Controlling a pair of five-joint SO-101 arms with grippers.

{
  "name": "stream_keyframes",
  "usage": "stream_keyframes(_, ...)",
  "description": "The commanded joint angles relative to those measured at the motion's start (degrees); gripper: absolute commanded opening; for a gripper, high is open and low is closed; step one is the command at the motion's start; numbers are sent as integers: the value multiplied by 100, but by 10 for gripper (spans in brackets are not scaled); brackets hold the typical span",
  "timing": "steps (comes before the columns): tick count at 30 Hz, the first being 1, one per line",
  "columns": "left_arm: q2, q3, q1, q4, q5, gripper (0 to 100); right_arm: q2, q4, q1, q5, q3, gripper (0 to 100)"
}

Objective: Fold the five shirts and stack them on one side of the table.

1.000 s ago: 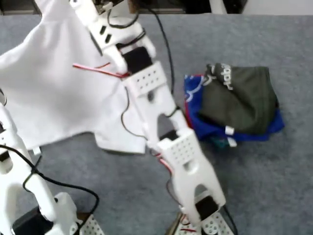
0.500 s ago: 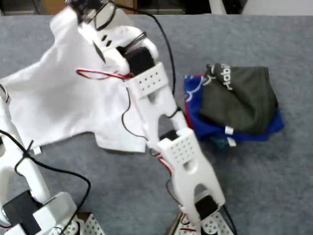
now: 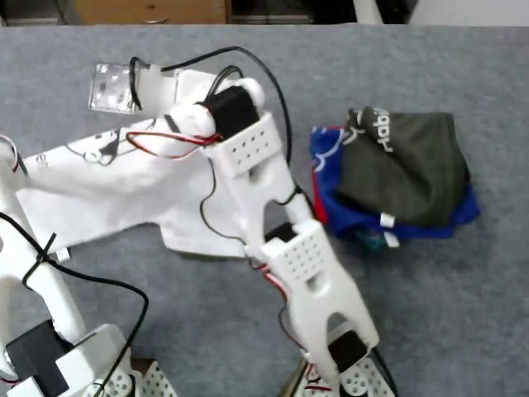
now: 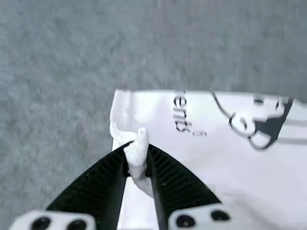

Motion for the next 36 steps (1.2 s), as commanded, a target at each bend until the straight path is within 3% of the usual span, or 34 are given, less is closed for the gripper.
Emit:
stream_keyframes(1,-31,-202,97,677,-229,19,-453,132,127,-193,-233,5)
stream_keyframes(11,-75,738,-44,730,-246,19,-752,149,145,-712,-180,4)
stream_keyframes(14,-75,844,-53,879,-536,19,-919,149,154,-747,110,4)
stream_keyframes(27,-13,853,-510,703,-774,19,-2492,-97,171,-941,3899,4)
stream_keyframes(36,-13,888,-571,897,-1134,19,-2923,-35,303,-932,4708,4)
